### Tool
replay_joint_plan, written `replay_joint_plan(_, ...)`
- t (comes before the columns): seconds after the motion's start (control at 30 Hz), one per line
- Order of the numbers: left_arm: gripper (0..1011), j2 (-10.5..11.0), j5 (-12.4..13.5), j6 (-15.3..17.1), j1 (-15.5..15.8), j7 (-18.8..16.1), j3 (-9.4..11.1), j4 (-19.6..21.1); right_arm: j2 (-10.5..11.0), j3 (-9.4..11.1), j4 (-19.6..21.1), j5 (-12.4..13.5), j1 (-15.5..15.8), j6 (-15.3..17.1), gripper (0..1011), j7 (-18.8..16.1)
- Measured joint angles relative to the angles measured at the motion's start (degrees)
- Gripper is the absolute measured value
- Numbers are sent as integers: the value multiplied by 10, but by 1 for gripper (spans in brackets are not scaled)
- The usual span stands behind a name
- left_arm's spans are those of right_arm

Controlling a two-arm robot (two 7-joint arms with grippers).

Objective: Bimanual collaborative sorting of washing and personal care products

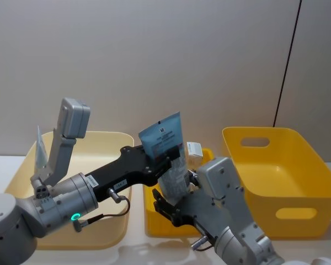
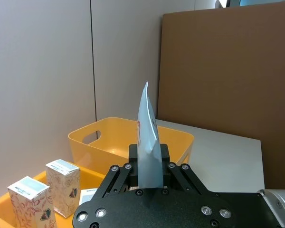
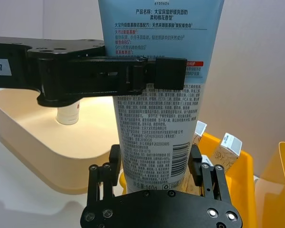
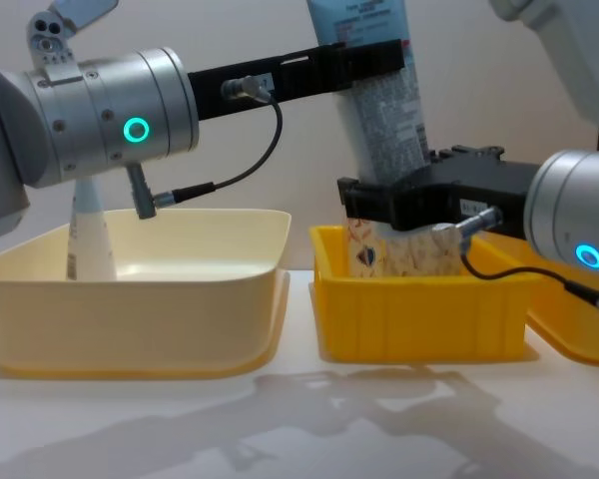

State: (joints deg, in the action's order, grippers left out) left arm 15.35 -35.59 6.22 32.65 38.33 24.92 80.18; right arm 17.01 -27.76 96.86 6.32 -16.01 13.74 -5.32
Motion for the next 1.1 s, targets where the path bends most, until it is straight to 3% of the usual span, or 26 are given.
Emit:
replay_joint_plan(0.27,240,0,0,0,0,0,0,0,-9,-4,-10,-8,-6,-3,671,8)
replay_joint_plan(0.57,240,0,0,0,0,0,0,0,-14,-6,-16,-13,-9,-5,641,12)
replay_joint_plan(0.67,286,0,0,0,0,0,0,0,-15,-6,-17,-14,-10,-5,640,13)
replay_joint_plan(0.87,492,0,0,0,0,0,0,0,-16,-5,-17,-14,-10,-5,641,13)
replay_joint_plan(1.1,716,0,0,0,0,0,0,0,-10,10,-10,-14,1,2,640,19)
